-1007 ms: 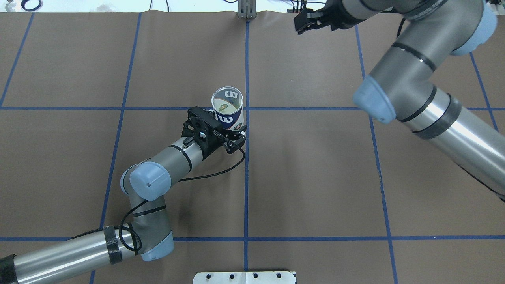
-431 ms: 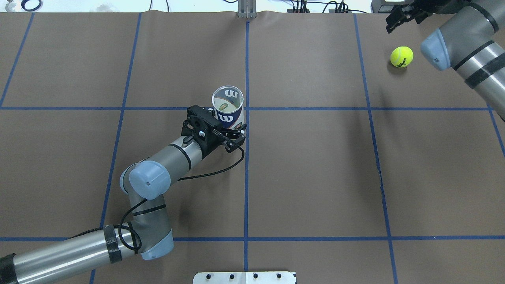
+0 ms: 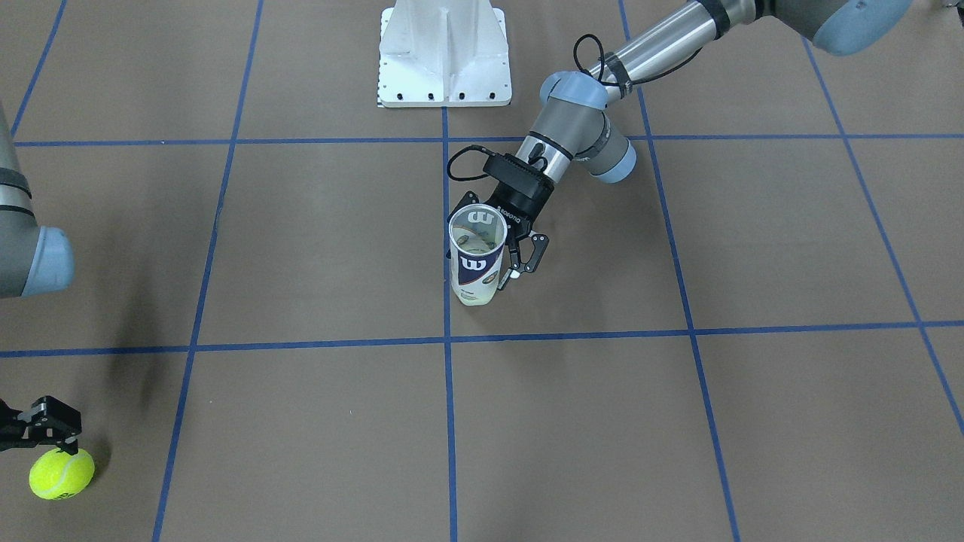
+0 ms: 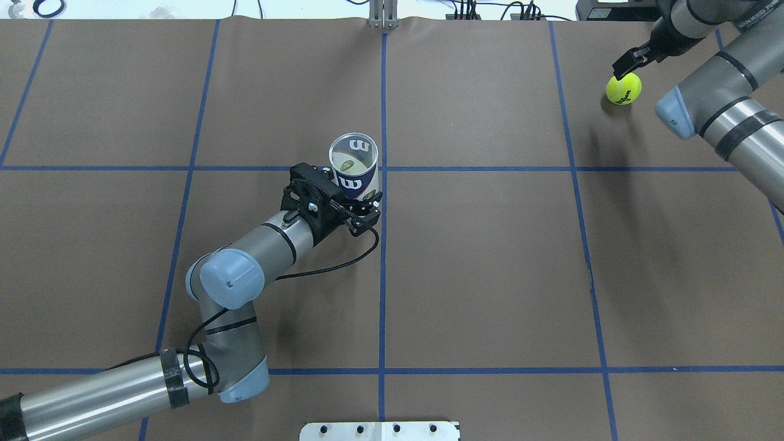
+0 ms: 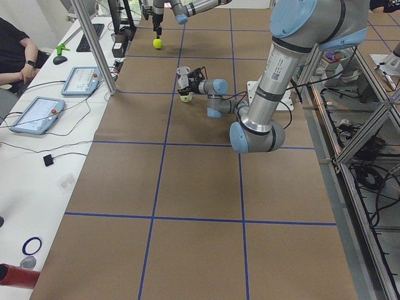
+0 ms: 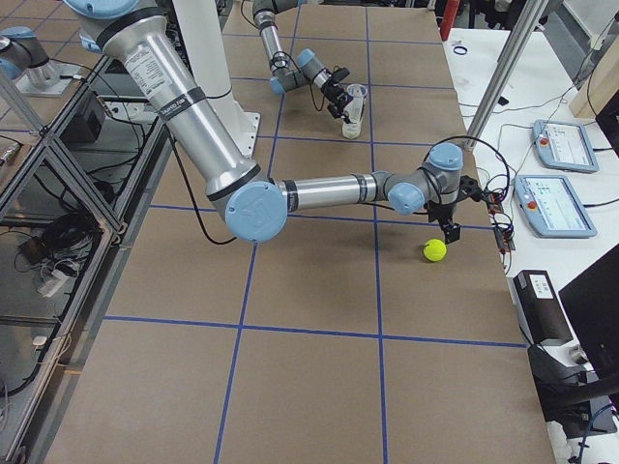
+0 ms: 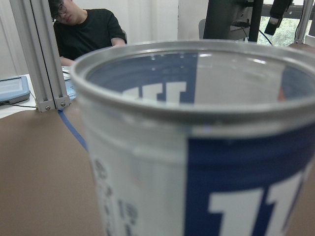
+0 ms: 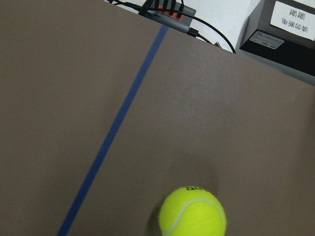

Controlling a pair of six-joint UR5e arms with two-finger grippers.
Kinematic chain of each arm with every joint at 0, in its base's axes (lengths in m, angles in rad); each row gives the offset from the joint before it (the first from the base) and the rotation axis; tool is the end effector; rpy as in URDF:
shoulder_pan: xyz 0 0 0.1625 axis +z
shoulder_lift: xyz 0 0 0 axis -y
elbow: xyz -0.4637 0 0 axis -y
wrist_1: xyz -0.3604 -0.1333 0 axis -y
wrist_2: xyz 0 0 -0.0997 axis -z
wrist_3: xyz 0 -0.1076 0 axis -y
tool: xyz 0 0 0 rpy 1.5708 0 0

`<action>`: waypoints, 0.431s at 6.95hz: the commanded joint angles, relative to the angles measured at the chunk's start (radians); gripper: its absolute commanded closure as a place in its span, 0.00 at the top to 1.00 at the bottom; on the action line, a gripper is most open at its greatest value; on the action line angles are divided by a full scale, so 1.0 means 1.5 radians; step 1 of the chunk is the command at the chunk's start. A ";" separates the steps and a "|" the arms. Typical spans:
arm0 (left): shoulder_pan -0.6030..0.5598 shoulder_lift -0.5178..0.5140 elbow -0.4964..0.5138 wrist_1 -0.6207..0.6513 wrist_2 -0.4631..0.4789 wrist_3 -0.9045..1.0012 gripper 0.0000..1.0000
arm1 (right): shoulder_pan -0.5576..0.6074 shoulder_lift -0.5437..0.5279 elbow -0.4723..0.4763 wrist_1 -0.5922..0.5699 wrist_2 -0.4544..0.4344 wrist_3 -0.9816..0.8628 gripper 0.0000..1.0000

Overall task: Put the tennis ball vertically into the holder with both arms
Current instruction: 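Lower the right gripper and grasp the second yellow ball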

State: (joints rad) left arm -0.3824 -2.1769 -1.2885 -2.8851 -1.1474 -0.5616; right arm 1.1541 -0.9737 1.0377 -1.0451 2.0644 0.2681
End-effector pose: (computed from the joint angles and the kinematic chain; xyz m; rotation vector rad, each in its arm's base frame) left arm 0.5804 -0.4248 0.3229 1.2738 1.0232 0.1342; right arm -0.2307 -0.7246 0.5462 0.3842 -0.6469 -0.2870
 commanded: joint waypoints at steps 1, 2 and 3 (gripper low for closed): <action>0.000 0.000 0.001 0.001 0.000 0.000 0.99 | -0.013 -0.003 -0.022 0.012 -0.028 -0.001 0.99; 0.001 0.001 0.001 0.001 0.000 0.000 0.99 | -0.018 -0.001 -0.031 0.013 -0.029 -0.001 0.99; 0.000 0.001 0.001 0.001 0.000 0.000 0.99 | -0.026 -0.001 -0.032 0.014 -0.033 -0.001 0.99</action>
State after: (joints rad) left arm -0.3813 -2.1757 -1.2872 -2.8839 -1.1474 -0.5615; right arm 1.1277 -0.9764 0.9968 -1.0268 2.0208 0.2669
